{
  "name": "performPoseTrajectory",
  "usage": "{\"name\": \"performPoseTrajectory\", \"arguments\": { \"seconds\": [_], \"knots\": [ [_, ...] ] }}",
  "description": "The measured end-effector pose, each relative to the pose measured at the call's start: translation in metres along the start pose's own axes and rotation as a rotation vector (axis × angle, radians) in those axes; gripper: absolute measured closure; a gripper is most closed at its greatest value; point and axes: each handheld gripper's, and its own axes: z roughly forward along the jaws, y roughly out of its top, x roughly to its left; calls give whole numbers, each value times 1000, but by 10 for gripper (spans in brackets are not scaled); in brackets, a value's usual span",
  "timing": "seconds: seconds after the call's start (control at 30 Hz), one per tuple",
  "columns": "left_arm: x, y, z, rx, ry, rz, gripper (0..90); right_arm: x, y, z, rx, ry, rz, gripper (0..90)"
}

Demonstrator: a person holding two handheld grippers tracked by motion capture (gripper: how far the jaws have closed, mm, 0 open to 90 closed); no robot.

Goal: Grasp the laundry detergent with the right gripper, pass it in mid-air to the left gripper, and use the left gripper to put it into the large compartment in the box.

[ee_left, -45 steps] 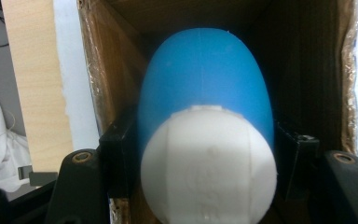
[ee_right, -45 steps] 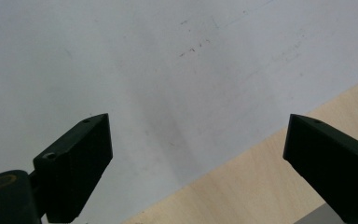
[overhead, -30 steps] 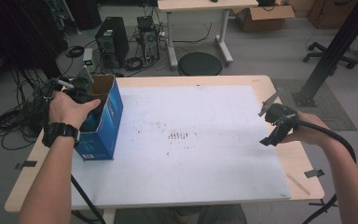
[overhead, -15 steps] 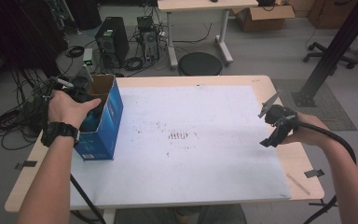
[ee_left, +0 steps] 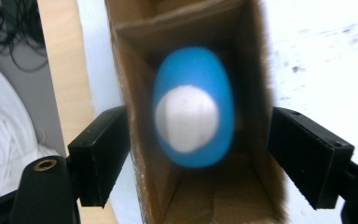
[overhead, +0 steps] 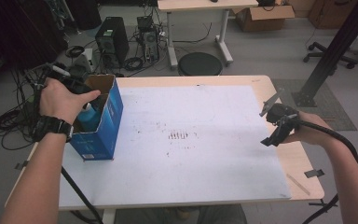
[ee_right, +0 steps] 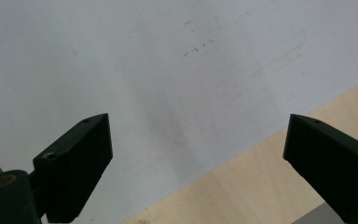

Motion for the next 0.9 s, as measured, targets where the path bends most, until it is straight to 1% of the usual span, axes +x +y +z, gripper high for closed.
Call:
{"name": "performPoseTrajectory", "arguments": {
  "seconds": [0.03, 0.1, 0.2, 0.27, 0.37, 0.4, 0.53, 0.6, 0.7, 0.73, 0.77, 0.8, 0.9],
  "knots": [
    [-3, 1, -5, -3, 0, 17, 214, 0, 1, -1, -4, 1, -2, 77],
    [-9, 2, -16, -18, -14, 61, 192, 1, 4, -3, -8, 0, -9, 77],
    [-18, 3, -28, -49, -31, 103, 187, 2, 8, -6, -17, 0, -13, 76],
    [-27, 4, -33, -60, -50, 139, 173, 4, 11, -6, -20, 1, -15, 74],
    [-39, 5, -37, -72, -66, 195, 155, 6, 17, -6, -22, 11, -27, 72],
    [-47, 5, -37, -69, -81, 229, 148, 7, 19, -6, -23, 12, -32, 71],
    [-66, 6, -34, -76, -108, 292, 137, 10, 32, -8, -30, 17, -54, 69],
    [-75, 6, -30, -74, -132, 313, 126, 12, 38, -9, -38, 20, -63, 67],
    [-90, 6, -25, -66, -150, 356, 109, 15, 48, -9, -51, 31, -79, 66],
    [-94, 6, -23, -66, -161, 365, 98, 16, 51, -10, -53, 33, -86, 66],
    [-101, 6, -20, -63, -177, 384, 93, 17, 54, -10, -55, 33, -88, 65],
    [-102, 6, -19, -62, -180, 387, 86, 18, 59, -10, -60, 40, -97, 63],
    [-116, 5, -13, -51, -212, 426, 76, 20, 66, -10, -67, 49, -111, 59]
  ]
}}
